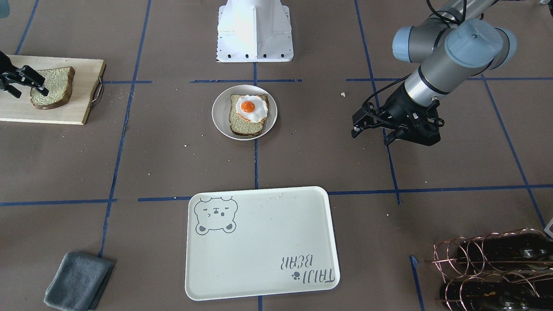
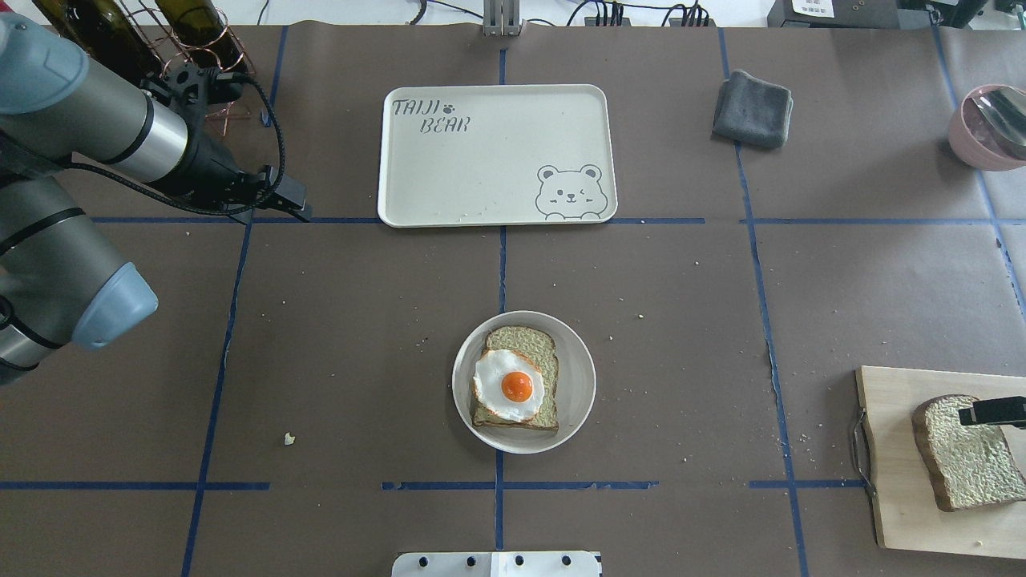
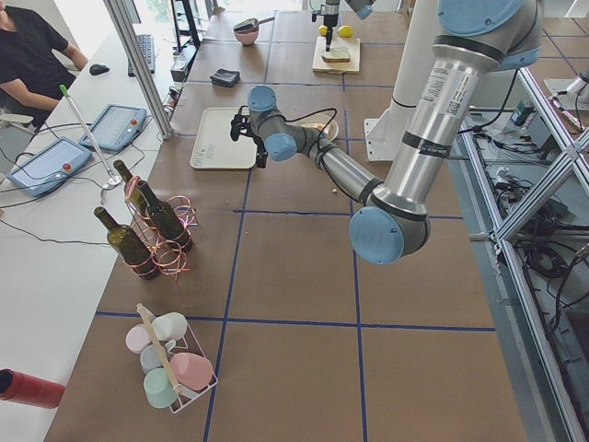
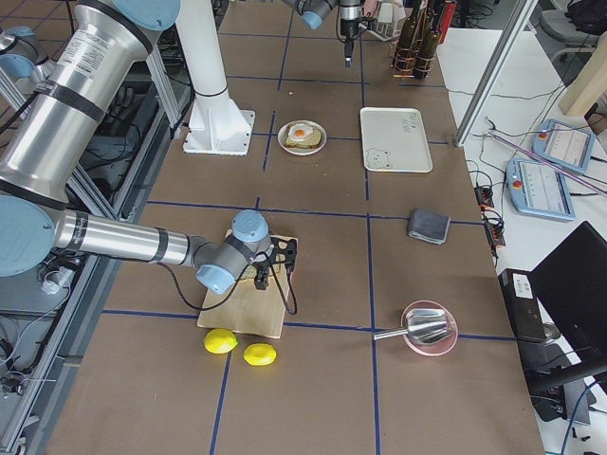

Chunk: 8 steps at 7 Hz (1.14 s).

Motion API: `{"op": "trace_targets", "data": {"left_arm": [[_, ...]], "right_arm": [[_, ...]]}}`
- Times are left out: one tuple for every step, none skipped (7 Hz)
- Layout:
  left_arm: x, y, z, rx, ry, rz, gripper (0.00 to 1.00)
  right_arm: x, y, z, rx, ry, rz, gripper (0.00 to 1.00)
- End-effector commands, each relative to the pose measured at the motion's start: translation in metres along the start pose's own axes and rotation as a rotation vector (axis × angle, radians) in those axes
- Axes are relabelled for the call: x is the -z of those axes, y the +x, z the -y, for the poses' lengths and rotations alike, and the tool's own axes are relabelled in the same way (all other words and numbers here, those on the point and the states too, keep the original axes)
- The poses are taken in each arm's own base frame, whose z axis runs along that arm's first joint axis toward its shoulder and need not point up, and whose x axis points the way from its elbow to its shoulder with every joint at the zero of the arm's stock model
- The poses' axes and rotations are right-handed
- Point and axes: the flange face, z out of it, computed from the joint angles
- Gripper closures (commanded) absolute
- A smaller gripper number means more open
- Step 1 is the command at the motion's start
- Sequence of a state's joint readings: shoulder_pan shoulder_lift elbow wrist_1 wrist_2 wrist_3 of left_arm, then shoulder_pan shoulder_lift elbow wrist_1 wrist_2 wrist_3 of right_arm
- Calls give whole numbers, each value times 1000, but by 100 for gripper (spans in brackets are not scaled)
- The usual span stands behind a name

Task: Make sandwich and place on tray
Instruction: 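Grasp the board's bread slice with the right gripper while the left arm advances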

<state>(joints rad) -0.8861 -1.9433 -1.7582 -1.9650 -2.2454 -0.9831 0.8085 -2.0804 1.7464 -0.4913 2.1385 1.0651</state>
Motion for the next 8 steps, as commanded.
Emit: {"op": "trace_targets", "data": {"left_arm": [[0, -1, 0, 3, 1, 2, 0], [0, -1, 0, 1, 1, 2, 0], [-1, -3, -1, 3, 0, 4, 0], [-1, -3, -1, 3, -1, 4, 0], [-1, -3, -1, 3, -1, 4, 0], [-1, -3, 0, 4, -1, 5, 0], [-1, -3, 0, 2, -1, 4, 0], [-1, -3, 0, 2, -1, 4, 0]], "right_arm": [[3, 11, -20, 17, -29, -13, 7], [2, 14, -25, 23, -42, -19, 14], [-1, 13, -27, 28, -51, -23, 27], [-4, 12, -28, 35, -60, -25, 37], [-4, 12, -28, 35, -57, -26, 48], [-4, 12, -28, 35, -57, -26, 53], [-4, 12, -28, 35, -57, -26, 54], [-4, 12, -28, 37, -57, -26, 55]]}}
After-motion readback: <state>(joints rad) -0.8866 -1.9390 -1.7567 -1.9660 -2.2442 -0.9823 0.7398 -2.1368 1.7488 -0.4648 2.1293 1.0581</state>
